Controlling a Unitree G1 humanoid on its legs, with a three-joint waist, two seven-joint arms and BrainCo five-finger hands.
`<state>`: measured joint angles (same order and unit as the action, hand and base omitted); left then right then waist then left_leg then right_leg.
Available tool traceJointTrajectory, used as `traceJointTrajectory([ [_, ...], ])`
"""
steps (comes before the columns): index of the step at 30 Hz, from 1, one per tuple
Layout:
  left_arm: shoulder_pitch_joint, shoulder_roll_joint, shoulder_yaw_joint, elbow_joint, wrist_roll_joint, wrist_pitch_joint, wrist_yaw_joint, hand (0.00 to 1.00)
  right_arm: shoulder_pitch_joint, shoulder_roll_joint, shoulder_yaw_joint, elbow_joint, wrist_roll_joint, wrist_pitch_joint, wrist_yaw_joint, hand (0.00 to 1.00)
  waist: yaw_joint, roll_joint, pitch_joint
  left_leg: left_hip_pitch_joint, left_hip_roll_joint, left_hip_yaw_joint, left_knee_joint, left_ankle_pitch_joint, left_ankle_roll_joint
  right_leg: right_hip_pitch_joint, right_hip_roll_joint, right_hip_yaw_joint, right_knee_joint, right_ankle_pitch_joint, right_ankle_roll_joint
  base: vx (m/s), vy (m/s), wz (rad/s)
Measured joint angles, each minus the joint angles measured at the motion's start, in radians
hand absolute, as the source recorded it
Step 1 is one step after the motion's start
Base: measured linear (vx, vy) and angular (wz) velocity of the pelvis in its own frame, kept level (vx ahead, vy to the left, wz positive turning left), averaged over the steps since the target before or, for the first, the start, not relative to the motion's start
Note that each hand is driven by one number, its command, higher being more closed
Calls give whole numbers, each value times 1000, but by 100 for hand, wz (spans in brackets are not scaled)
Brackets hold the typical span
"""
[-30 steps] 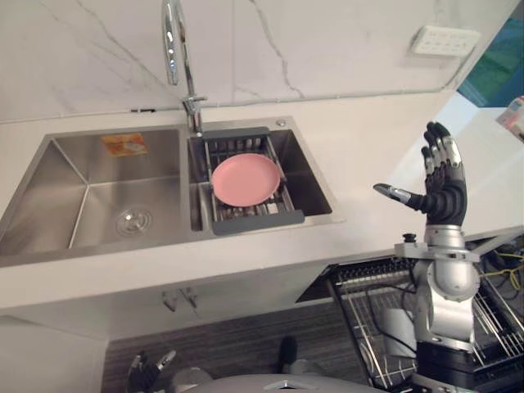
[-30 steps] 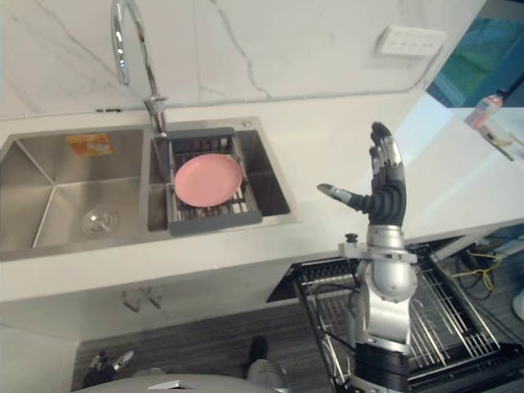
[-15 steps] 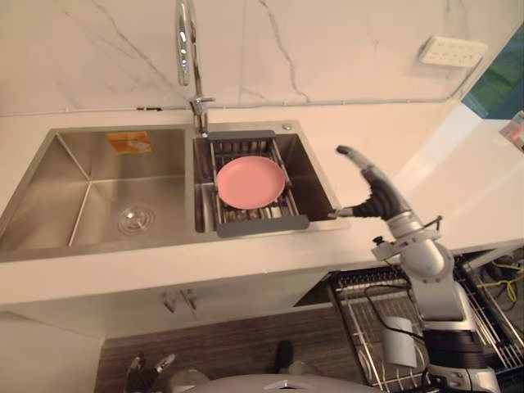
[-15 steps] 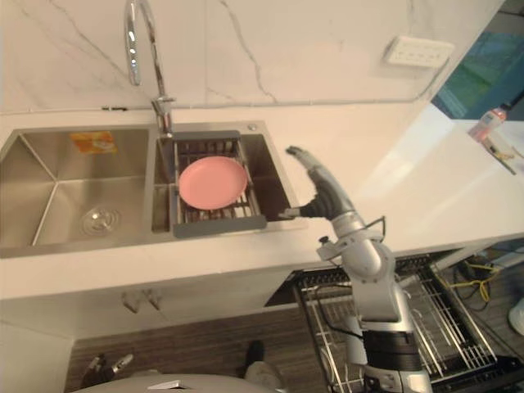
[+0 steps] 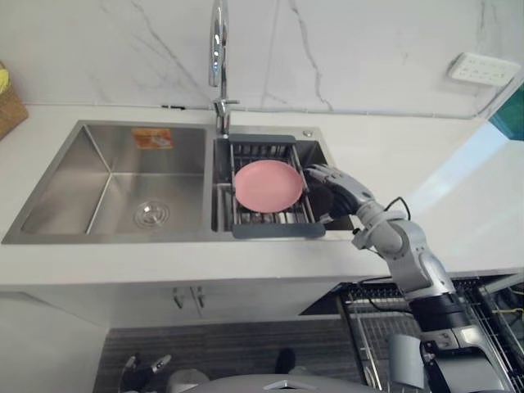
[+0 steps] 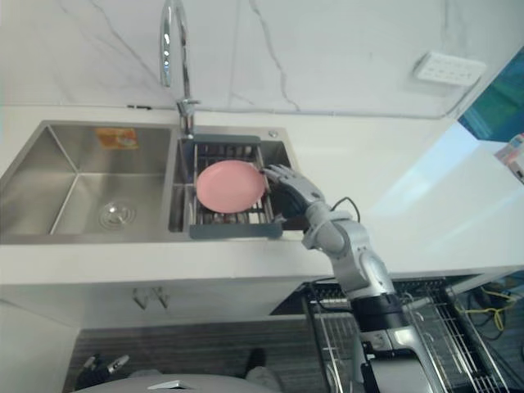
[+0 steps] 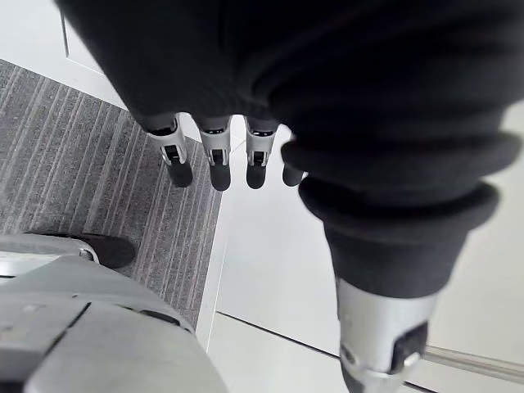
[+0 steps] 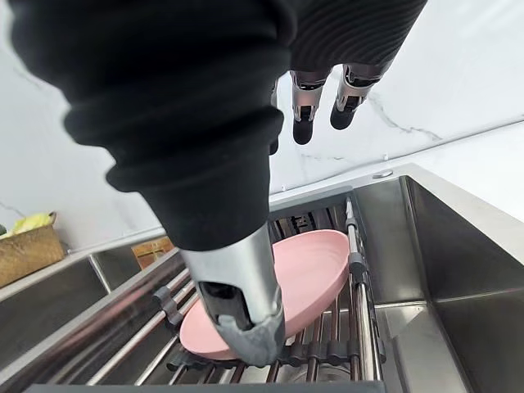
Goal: Walk over to the sink, pick up the cup, carry it to the dishwasher, place the cup inside the dishwasher, then close the dishwasher door
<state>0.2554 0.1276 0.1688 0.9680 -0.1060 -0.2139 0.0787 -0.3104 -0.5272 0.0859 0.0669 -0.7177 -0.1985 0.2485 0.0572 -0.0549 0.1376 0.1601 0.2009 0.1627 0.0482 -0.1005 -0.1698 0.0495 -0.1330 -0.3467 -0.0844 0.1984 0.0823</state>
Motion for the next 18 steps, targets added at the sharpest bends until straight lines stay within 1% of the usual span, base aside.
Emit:
traceJointTrajectory([
  [3,5,0,24,-9,13,4,0,0,-22,0,28,47,-55,1,-12,0,3,-10,-6,0,0,-2,0,1,0,1,0,-1,-2,0,0,0,0,0],
  [5,8,0,26,-14,13,7,1,0,-39,0,32,79,-75,-2,-14,0,4,-12,-7,0,-1,-6,0,1,1,2,-1,-2,-2,0,0,0,0,0],
  [9,12,0,25,-16,13,8,0,0,-66,-4,37,117,-83,0,-18,0,6,-12,-7,-2,-1,-16,-3,3,2,4,-2,-9,-2,-4,3,-11,7,5],
  [11,12,0,25,-17,13,8,0,0,-87,-8,73,134,-97,-3,-18,0,4,-12,-7,-2,-1,-22,-11,7,6,5,-2,-16,-2,-6,2,-6,9,10],
  [13,11,0,24,-31,13,8,0,0,-102,-10,101,171,-114,-3,-18,0,10,-14,-7,-2,-1,-27,-21,13,6,5,-2,-22,0,-7,2,0,12,8],
  [14,12,-1,23,-41,13,8,0,0,-104,-11,106,194,-115,-3,-19,0,21,-14,-7,-2,-1,-28,-22,16,1,4,-2,-22,2,-7,2,0,0,0],
  [15,13,-1,22,-46,13,8,0,0,-105,-11,106,197,-115,-1,-23,0,25,-14,-7,-2,-1,-28,-23,17,-1,4,-2,-22,2,-7,2,0,0,0],
  [18,14,-1,22,-55,13,8,1,0,-144,-11,112,244,-116,3,-52,0,28,-20,-5,-2,-2,-33,-31,22,0,5,-2,-27,3,-7,3,1,21,4],
])
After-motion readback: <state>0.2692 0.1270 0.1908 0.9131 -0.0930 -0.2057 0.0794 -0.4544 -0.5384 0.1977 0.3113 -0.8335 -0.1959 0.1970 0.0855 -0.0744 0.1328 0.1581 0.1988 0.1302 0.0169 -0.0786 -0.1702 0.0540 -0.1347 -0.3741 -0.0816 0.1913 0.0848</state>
